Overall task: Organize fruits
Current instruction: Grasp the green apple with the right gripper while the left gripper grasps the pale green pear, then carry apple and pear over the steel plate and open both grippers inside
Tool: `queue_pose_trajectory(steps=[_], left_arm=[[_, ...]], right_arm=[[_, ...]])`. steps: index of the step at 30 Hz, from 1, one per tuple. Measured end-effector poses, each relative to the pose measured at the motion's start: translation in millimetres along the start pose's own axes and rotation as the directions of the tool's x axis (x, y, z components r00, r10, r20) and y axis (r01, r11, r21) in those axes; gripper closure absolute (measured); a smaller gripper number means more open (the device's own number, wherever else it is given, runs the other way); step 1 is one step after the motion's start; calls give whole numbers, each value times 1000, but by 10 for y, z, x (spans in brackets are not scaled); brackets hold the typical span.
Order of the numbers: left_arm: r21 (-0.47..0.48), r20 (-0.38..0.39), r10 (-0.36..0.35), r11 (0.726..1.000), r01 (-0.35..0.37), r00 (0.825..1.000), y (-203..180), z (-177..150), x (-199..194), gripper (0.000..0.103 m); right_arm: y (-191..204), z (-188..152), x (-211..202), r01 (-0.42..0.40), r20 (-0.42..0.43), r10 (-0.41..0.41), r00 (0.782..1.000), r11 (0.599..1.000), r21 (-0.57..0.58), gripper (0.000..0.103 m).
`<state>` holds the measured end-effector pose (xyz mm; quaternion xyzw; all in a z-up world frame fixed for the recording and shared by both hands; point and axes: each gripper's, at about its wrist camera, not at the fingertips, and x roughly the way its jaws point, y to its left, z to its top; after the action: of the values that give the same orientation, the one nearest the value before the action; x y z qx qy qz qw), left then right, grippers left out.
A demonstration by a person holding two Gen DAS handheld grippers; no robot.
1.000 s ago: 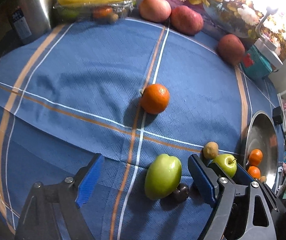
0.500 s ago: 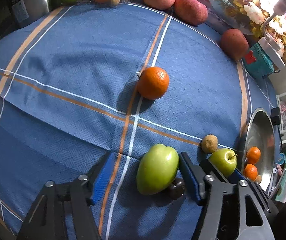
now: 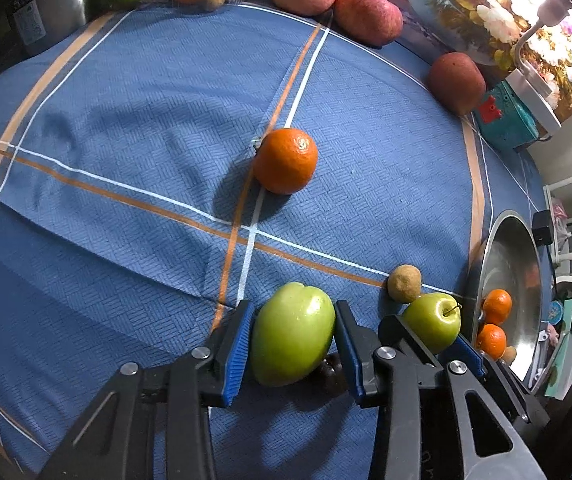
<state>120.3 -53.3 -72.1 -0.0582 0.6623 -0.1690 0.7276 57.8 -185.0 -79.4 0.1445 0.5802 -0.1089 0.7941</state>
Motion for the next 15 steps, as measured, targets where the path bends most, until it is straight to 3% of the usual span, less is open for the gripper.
queue_pose_trajectory(steps=[9,15], left_arm=[[1,-1,-6,1000,6,1000,9,-15,-7,60],[0,3,-12,1000,12,1000,-43,24,15,61]], right_arm=[[-15,-9,2,-3,0,3,1000,1000,2,51],[-8,-11,-31,-13,6,14,1000,1000,-4,58]])
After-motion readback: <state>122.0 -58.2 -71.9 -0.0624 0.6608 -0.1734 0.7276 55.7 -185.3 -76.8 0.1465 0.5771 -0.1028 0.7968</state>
